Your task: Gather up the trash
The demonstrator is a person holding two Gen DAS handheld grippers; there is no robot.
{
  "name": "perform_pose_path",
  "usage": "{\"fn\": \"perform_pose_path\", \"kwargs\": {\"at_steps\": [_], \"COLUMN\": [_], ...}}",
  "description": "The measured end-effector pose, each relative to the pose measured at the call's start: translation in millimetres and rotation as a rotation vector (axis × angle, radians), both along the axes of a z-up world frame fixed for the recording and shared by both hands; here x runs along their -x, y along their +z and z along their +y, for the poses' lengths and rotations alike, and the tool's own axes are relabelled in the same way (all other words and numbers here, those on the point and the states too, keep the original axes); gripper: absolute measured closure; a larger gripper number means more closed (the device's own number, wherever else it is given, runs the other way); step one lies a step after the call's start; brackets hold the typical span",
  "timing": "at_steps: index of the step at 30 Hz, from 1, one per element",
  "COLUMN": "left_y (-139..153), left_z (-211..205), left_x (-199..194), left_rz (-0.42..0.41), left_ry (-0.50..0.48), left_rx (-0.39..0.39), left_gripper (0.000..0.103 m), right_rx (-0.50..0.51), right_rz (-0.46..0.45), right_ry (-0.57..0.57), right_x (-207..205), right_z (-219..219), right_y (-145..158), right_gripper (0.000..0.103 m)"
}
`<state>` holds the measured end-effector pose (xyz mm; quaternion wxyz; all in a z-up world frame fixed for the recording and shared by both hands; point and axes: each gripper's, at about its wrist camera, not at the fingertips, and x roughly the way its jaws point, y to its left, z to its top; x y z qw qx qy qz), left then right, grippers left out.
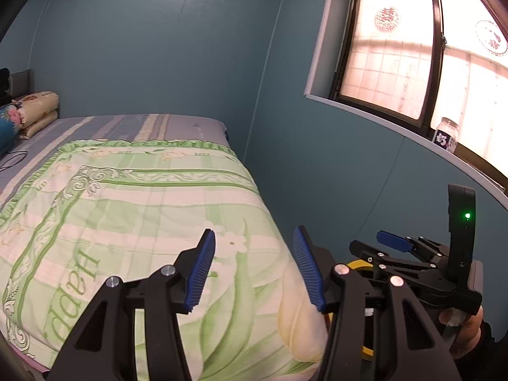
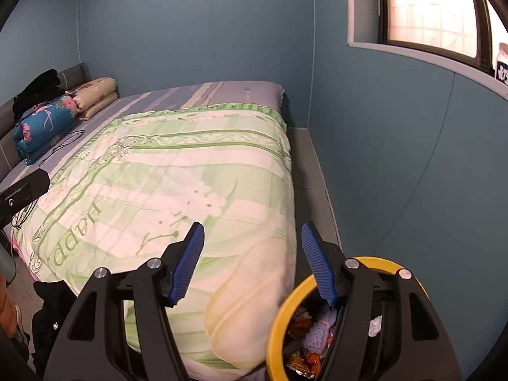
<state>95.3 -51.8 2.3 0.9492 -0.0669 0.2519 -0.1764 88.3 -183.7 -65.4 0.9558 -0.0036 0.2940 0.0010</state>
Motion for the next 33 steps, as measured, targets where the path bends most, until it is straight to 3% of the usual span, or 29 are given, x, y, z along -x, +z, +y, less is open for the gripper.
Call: {"fn": "perform_pose_path", "kwargs": {"at_steps": [20, 33], "left_y": [6.3, -0.7], "left_z": [61.8, 84.4], "left_x": [32.0, 45.5], "left_rz": [-0.059, -0.092], "left_ry": [0.153, 0.219], "left_rx": [-0.008, -0.01], "left_gripper": [0.054, 0.037], "right_rx": [0.043, 0.067], "right_rz": [-0.062, -0.097], "right_ry": [0.116, 0.12], "right_x": [2.1, 6.2], "right_z": [72.2, 92.9], "right_y": [8.4, 4.8], "right_gripper": [0.042, 0.026]}}
